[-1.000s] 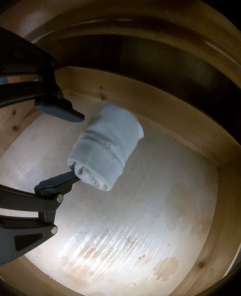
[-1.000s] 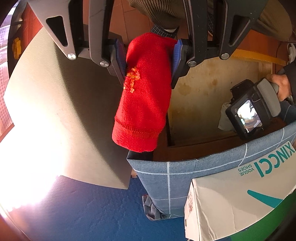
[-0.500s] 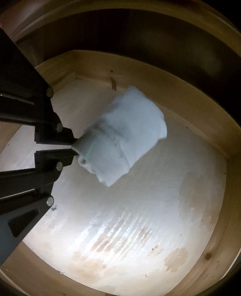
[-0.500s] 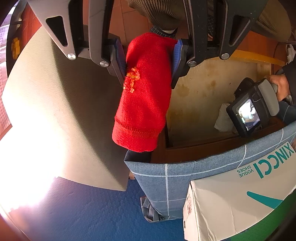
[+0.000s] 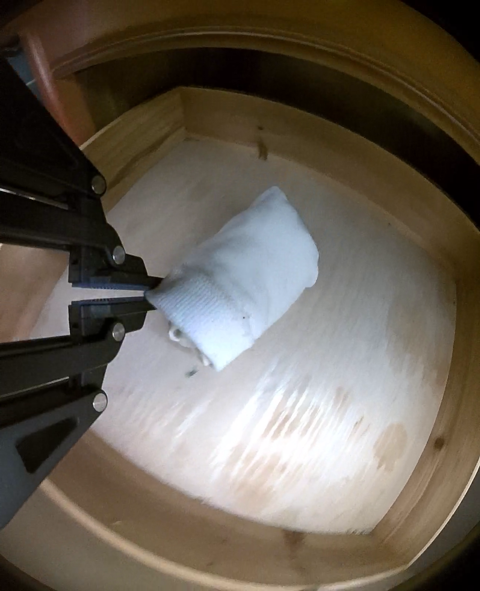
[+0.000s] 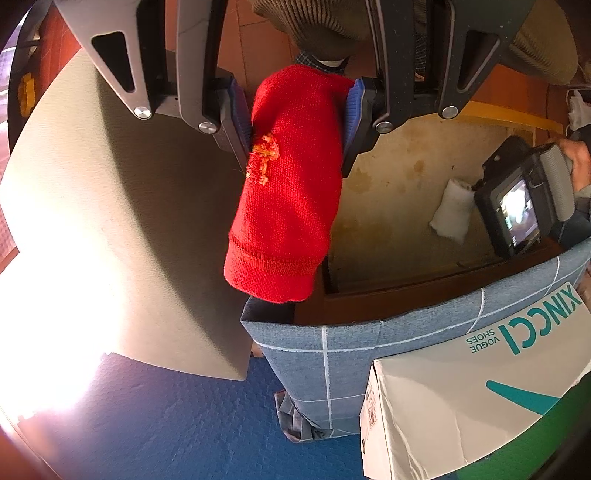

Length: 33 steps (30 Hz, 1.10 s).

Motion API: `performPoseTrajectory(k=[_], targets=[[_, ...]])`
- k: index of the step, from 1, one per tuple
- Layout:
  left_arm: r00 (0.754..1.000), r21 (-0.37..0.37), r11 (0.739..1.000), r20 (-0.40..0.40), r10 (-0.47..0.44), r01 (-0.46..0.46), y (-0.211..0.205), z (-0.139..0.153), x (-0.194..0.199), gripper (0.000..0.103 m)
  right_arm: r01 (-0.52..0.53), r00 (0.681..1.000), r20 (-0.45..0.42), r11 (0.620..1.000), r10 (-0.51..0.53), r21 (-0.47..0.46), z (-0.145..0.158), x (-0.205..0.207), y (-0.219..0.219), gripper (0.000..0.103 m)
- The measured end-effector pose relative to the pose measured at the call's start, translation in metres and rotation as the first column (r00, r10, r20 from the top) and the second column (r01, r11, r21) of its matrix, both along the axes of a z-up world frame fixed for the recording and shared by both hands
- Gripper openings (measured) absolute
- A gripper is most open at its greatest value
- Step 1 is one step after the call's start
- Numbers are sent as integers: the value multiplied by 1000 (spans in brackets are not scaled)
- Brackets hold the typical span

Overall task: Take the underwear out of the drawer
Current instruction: 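Close the left gripper on the white rolled sock in the drawer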

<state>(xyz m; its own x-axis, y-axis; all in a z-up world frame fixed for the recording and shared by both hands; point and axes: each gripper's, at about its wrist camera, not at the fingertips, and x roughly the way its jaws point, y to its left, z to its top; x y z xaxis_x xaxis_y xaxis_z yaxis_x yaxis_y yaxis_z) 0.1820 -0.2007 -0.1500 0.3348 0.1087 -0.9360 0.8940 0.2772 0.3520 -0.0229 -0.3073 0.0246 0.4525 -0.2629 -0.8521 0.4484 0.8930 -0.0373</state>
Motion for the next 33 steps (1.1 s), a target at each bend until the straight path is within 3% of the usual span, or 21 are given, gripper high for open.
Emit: performPoseTrajectory(k=[10, 12, 13, 15, 18, 23, 28, 33], targets=[[996, -3, 997, -49, 71, -72, 26, -1, 7, 5, -11, 1000, 16, 1000, 10, 15, 0, -2, 0, 40], [992, -25, 995, -91, 92, -95, 26, 2, 9, 7, -11, 1000, 15, 1000, 11, 16, 0, -2, -1, 40], [991, -30, 995, -91, 97, -100, 27, 5, 9, 11, -11, 1000, 15, 1000, 11, 17, 0, -2, -1, 40], [991, -36, 994, -86, 101, -105, 32, 14, 10, 34, -11, 1000, 14, 1000, 11, 20, 0, -2, -1, 40], [994, -67, 994, -81, 79, -85, 30, 31, 8, 49, -10, 1000, 13, 1000, 10, 26, 0, -2, -1, 41], [987, -88, 989, -124, 104, -115, 24, 39, 16, 49, -12, 1000, 12, 999, 11, 32, -1, 0, -2, 41], [987, -73, 988, -95, 131, -138, 6, 32, 20, 51, -15, 1000, 12, 999, 14, 34, -2, 1, -2, 41], [991, -30, 992, -51, 121, -122, -8, 15, 28, 60, -20, 1000, 8, 999, 20, 33, -3, 1, -1, 41]])
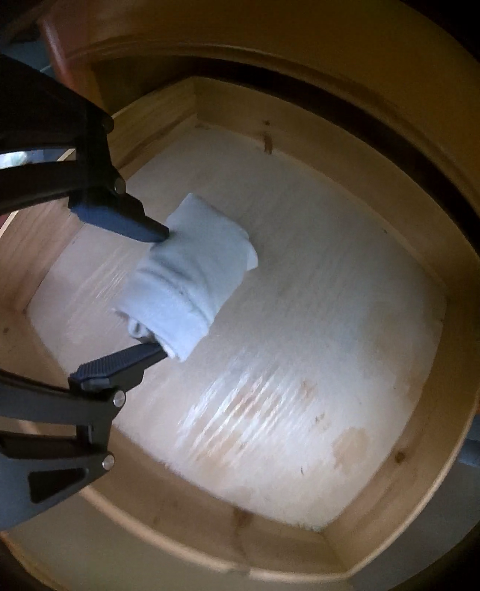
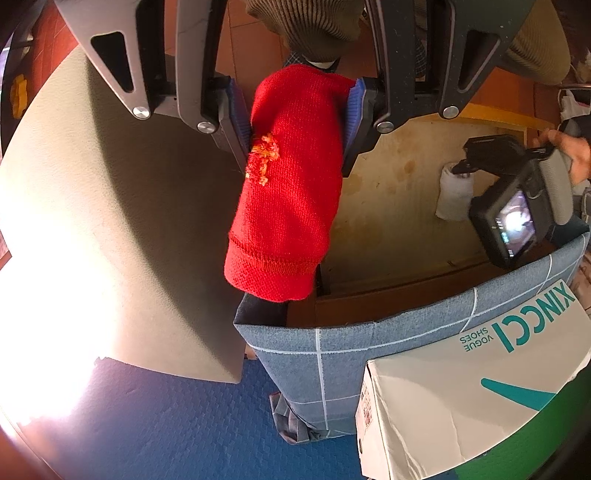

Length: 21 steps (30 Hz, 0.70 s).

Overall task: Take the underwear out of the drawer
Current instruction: 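Lift the white sock out of the drawer with the left gripper toward the white box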

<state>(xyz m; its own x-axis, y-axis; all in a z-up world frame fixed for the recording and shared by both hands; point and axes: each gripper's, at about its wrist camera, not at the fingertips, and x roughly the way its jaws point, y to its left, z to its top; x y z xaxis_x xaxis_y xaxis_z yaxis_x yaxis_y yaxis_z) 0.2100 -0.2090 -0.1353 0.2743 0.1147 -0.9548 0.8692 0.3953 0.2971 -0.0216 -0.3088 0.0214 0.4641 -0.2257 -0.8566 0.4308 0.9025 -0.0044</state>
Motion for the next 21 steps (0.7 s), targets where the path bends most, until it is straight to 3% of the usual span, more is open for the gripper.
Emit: performPoseTrajectory(k=[8, 15, 21], targets=[[996, -37, 996, -29, 83, -84, 4, -9, 18, 61, -1, 1000, -7, 1000, 1, 14, -2, 2, -3, 41], [995, -47, 994, -1, 99, -99, 32, -18, 25, 39, -5, 1000, -7, 1000, 6, 12, -2, 1, -3, 41], [996, -48, 997, 46, 70, -68, 29, -9, 3, 32, -10, 1000, -9, 1000, 10, 10, -2, 1, -2, 41]])
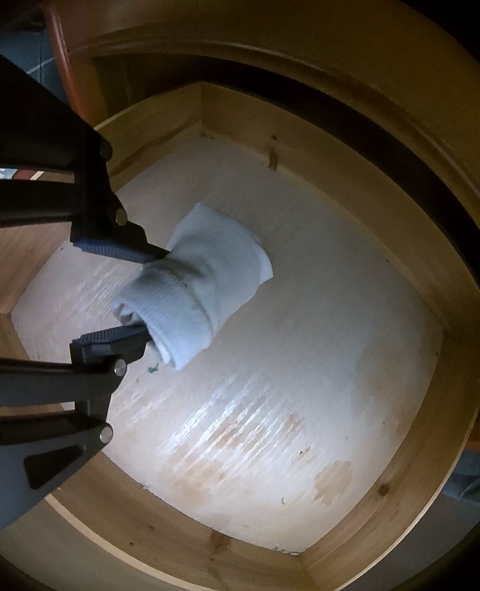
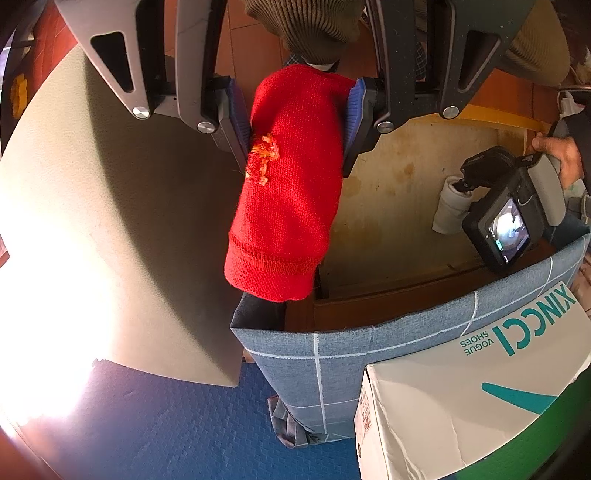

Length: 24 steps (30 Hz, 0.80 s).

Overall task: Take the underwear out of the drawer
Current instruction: 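Lift the white sock out of the drawer with the left gripper toward the white box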

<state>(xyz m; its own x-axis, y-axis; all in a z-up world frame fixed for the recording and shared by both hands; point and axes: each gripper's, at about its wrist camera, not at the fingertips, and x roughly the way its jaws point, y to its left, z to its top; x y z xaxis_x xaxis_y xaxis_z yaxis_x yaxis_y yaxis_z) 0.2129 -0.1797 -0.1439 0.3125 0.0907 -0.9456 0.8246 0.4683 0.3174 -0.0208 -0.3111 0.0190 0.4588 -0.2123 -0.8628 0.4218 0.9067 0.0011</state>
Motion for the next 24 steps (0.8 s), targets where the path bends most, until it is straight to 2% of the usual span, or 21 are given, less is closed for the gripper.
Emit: performPoseTrajectory(k=[6, 7, 8, 14, 24], targets=[[1000, -9, 1000, -14, -14, 14, 9, 14, -13, 31, -5, 1000, 3, 1000, 5, 1, 0, 0, 0, 41], [1000, -10, 1000, -17, -14, 14, 3, 0, -12, 31, -7, 1000, 3, 1000, 7, 1, 0, 0, 0, 41], [1000, -14, 1000, -29, -13, 12, 7, 0, -16, 31, -10, 1000, 3, 1000, 10, 0, 0, 0, 1, 41], [1000, -38, 999, -14, -22, 21, 21, 35, -33, 31, -19, 1000, 7, 1000, 19, -5, 1, -1, 2, 41], [999, -135, 991, 26, 22, -18, 51, 67, -61, 31, -57, 998, 8, 998, 57, -11, 2, 2, 11, 41]])
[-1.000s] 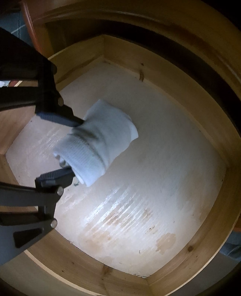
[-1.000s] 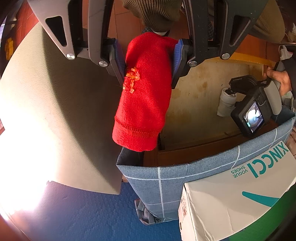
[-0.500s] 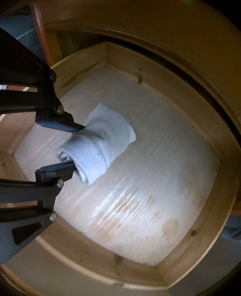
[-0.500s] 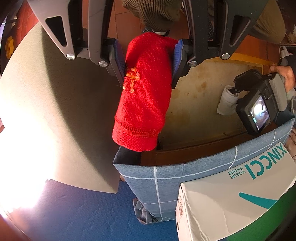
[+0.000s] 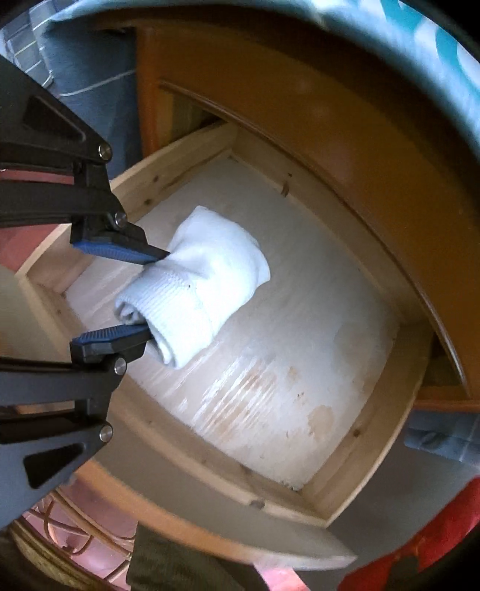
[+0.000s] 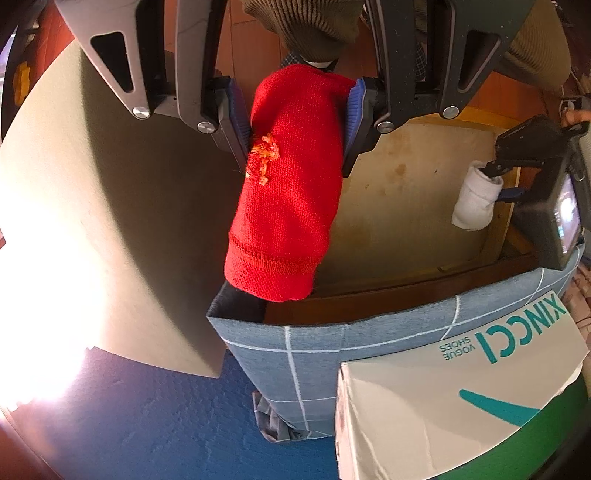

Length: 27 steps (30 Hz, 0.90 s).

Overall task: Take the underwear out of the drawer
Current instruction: 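Lift the white sock out of the drawer with the left gripper toward the white box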

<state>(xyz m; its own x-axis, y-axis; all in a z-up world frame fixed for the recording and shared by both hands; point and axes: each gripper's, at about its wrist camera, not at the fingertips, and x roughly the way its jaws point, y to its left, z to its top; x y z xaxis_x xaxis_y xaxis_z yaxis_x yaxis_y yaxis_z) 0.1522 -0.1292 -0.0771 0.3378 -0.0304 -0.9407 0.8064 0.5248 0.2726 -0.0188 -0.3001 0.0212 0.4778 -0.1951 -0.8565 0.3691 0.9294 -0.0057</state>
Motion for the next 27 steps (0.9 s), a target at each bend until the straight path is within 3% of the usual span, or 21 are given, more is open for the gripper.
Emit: performPoseTrajectory(k=[11, 17, 27], targets=[[996, -106, 992, 62, 68, -61, 19, 40, -35, 31, -50, 999, 0, 999, 50, 2, 1, 12, 9, 41], [989, -184, 977, 81, 123, -106, 33, 81, -57, 31, -88, 996, -10, 996, 88, 9, -1, 20, 17, 41], [969, -342, 923, 103, 225, -178, 47, 154, -80, 31, -109, 994, -10, 994, 109, 25, -1, 18, 19, 41]])
